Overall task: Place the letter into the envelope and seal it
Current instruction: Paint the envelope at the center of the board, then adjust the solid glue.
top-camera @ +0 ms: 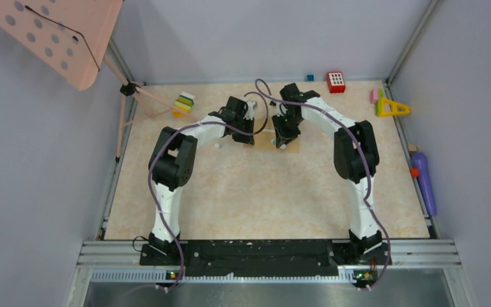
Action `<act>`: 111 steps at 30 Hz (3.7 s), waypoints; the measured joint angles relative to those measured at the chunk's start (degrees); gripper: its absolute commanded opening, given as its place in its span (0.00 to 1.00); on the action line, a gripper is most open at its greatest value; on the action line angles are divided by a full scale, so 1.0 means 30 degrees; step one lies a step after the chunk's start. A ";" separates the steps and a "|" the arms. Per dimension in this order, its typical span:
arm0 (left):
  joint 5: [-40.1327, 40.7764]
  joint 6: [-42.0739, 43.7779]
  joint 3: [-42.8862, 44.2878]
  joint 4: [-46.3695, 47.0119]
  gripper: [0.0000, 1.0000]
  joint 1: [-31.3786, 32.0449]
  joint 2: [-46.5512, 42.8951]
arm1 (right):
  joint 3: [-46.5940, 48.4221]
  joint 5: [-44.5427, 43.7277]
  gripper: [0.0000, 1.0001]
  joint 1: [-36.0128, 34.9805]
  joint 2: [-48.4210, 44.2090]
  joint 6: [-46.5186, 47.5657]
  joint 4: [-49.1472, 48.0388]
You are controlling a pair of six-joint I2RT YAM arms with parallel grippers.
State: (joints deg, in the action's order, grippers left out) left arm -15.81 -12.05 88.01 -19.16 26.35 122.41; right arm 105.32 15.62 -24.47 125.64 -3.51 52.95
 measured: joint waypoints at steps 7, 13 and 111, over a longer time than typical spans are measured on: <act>0.0000 0.0000 0.0000 0.0007 0.13 0.0000 0.0000 | 0.0233 0.0794 0.00 0.0000 0.0525 -0.0503 0.0095; -0.0007 0.0007 0.0000 0.0022 0.13 0.0000 0.0000 | 0.1224 0.0780 0.00 0.0000 0.1086 -0.0889 0.0044; -0.3621 0.0670 0.0138 0.0117 0.38 0.0605 -0.3133 | -0.5260 0.2645 0.00 0.0568 -0.6615 -0.1042 -0.6914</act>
State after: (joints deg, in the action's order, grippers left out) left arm -26.68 -10.04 88.42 -18.81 28.16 113.01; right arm 89.54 23.55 -22.76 105.80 -6.63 32.21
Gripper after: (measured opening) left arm 0.365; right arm 0.227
